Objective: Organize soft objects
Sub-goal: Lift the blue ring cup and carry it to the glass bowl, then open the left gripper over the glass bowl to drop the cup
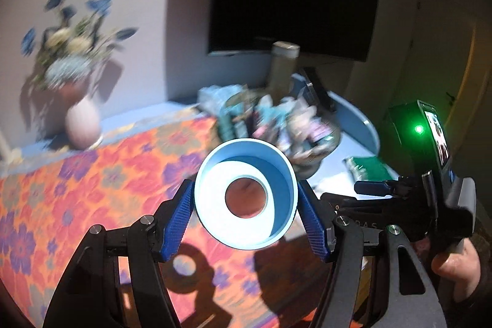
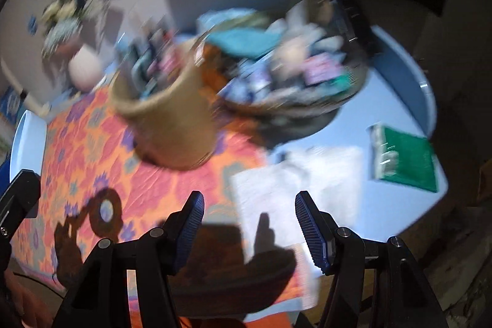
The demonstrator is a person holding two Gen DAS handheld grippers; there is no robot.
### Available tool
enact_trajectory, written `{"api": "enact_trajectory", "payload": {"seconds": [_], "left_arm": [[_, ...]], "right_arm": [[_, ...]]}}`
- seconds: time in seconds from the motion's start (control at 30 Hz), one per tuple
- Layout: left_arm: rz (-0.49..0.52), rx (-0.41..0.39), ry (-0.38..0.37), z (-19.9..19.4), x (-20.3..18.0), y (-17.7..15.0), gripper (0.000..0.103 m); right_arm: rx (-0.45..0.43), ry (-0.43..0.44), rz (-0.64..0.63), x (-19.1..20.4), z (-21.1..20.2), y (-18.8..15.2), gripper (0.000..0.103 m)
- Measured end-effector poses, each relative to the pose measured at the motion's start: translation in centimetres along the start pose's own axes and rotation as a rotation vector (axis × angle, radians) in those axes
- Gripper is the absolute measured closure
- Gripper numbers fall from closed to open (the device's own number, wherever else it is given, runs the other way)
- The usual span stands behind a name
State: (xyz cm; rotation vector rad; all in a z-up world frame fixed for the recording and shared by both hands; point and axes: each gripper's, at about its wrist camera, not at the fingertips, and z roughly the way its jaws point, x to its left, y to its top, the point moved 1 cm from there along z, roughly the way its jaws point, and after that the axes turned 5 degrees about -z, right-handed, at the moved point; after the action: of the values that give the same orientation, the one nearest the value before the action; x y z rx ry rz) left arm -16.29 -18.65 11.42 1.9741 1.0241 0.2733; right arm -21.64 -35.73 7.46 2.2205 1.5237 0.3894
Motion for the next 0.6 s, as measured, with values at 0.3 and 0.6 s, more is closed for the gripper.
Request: {"api": "enact_trajectory", "payload": {"seconds": [0.3, 0.6], "left_arm": [[0.07, 0.018, -0.094, 4.5, -5.7, 7.7, 0.039], [0.071, 0.105, -0.098, 11.0, -7.1, 12.5, 0.038]], "right_arm": [[-0.178, -0.027, 0.126, -6.5, -3.5, 5.3, 0.043], [-0.227, -0.034, 0.165, -8.8, -1.5, 10.1, 0.025]]}}
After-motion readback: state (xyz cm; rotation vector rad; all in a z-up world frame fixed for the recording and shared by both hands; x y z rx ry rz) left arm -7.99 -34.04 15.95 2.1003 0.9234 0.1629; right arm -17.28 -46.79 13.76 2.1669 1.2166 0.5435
